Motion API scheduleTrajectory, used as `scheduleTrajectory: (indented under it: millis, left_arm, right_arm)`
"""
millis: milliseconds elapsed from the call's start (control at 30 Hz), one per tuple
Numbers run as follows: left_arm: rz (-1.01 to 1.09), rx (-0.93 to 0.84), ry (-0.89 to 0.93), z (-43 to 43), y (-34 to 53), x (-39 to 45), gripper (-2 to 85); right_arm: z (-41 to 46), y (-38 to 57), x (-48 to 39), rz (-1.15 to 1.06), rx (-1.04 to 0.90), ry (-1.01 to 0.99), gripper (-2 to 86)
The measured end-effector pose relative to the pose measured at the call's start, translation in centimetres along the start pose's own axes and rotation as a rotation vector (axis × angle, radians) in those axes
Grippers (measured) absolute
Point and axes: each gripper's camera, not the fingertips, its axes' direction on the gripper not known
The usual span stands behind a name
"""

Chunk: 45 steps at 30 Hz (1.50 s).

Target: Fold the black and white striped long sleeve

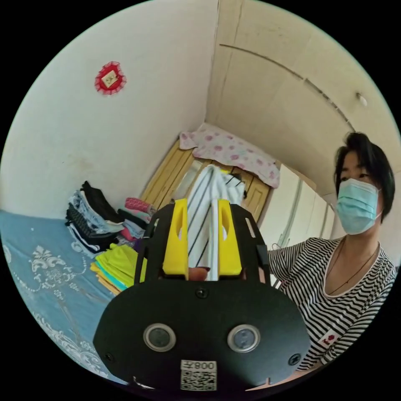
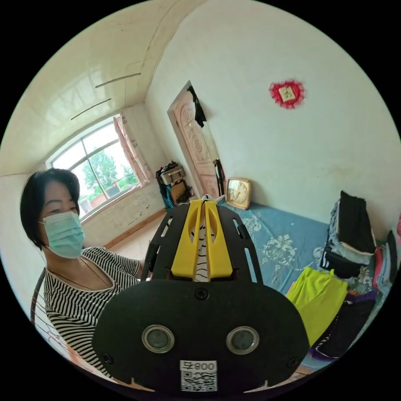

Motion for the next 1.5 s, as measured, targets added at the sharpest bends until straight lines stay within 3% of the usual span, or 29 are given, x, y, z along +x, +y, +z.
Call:
scheduleTrajectory:
  millis: [233,500,600,1000,1100,1233,1367,1500]
  left_arm:
    - [0.033,-0.148,-0.153,-0.2,-0.3,3.2,1.7]
    - [-0.056,-0.035,-0.268,-5.4,1.3,3.9,4.6]
    - [-0.055,-0.071,-0.312,-5.2,0.9,3.9,6.6]
    - [-0.146,-0.046,-0.307,-10.8,4.6,5.0,0.5]
    - [-0.202,-0.130,-0.308,-12.5,8.4,6.1,0.5]
    - [-0.437,-0.537,-0.236,-11.0,16.7,5.8,1.3]
    - [-0.567,-0.617,-0.154,-11.4,20.7,6.2,3.5]
    - [-0.542,-0.519,-0.192,-14.4,19.5,6.5,5.3]
  right_arm:
    - [8.1,-2.2,2.1,0.067,-0.133,-0.061,0.7]
    - [12.8,-4.1,4.2,0.133,-0.201,-0.081,0.6]
    - [14.4,-4.8,4.7,0.154,-0.223,-0.093,0.6]
    - [16.0,-5.9,6.0,0.236,-0.217,-0.134,0.7]
    - [15.6,-6.2,5.9,0.243,-0.202,-0.142,0.7]
    - [14.5,-7.1,4.9,0.227,-0.175,-0.159,0.6]
    - [12.8,-8.2,3.1,0.184,-0.148,-0.157,0.7]
    - [10.2,-9.4,0.2,0.114,-0.106,-0.161,0.6]
